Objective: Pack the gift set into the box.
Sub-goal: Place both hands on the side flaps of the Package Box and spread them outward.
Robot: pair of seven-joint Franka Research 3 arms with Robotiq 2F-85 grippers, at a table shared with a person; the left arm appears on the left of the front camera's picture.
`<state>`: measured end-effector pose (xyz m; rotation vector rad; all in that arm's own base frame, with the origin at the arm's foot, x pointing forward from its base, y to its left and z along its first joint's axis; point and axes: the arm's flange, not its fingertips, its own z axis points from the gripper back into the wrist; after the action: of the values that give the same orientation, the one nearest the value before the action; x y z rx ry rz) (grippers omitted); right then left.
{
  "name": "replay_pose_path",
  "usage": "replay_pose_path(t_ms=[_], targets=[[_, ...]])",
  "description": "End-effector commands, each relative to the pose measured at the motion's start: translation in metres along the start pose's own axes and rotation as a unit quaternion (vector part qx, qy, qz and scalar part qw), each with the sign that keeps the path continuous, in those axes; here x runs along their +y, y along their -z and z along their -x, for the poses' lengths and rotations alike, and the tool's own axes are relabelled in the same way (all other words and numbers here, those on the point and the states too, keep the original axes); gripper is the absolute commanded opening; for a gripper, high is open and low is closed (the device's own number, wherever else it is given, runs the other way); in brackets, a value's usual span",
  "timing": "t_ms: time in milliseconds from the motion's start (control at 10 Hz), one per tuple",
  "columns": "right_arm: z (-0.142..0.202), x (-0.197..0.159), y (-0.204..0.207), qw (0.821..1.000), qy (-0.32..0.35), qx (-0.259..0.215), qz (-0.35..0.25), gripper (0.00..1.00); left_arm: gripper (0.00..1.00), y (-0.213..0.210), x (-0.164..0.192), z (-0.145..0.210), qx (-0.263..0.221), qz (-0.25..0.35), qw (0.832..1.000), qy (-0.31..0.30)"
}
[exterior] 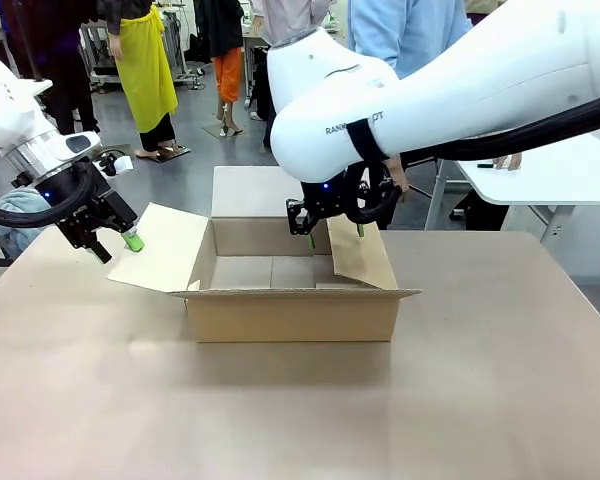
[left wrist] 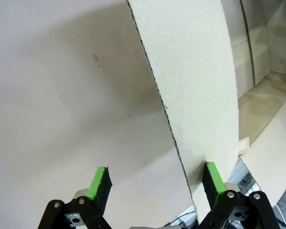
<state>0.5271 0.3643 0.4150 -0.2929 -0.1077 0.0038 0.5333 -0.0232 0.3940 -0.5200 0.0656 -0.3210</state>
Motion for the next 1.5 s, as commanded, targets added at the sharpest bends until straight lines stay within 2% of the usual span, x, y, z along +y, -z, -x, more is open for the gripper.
replay_pose_path(t_ms=[0,200,500,600,800,1100,1300,1400], targets=[[-0.014,-0.003,-0.008,0.999,0.020,-0.006,0.048,1.00,1.00,0.000,-0.002,0.002,0.000,-0.011,1.000,-0.004],[-0.017,-0.035,-0.020,0.999,0.033,-0.011,0.030,1.00,1.00,0.000,-0.002,0.002,0.000,-0.011,1.000,-0.004],[-0.018,-0.101,-0.023,0.999,0.031,0.009,0.007,1.00,1.00,0.000,-0.002,0.002,0.000,-0.011,1.000,-0.004],[-0.018,-0.126,-0.021,0.999,0.029,0.014,-0.018,1.00,1.00,0.000,-0.002,0.002,0.000,-0.011,1.000,-0.004],[-0.022,-0.182,-0.009,0.994,-0.011,0.020,-0.107,1.00,1.00,0.000,-0.002,0.002,0.000,-0.011,1.000,-0.004],[-0.033,-0.234,0.036,0.972,-0.074,0.030,-0.222,1.00,1.00,0.000,-0.002,0.002,0.000,-0.011,1.000,-0.004],[-0.035,-0.246,0.079,0.962,-0.074,0.024,-0.262,1.00,1.00,0.000,-0.002,0.002,0.000,-0.011,1.000,-0.004],[-0.035,-0.249,0.097,0.952,-0.065,0.029,-0.299,1.00,1.00,0.000,-0.002,0.002,0.000,-0.011,1.000,-0.004]])
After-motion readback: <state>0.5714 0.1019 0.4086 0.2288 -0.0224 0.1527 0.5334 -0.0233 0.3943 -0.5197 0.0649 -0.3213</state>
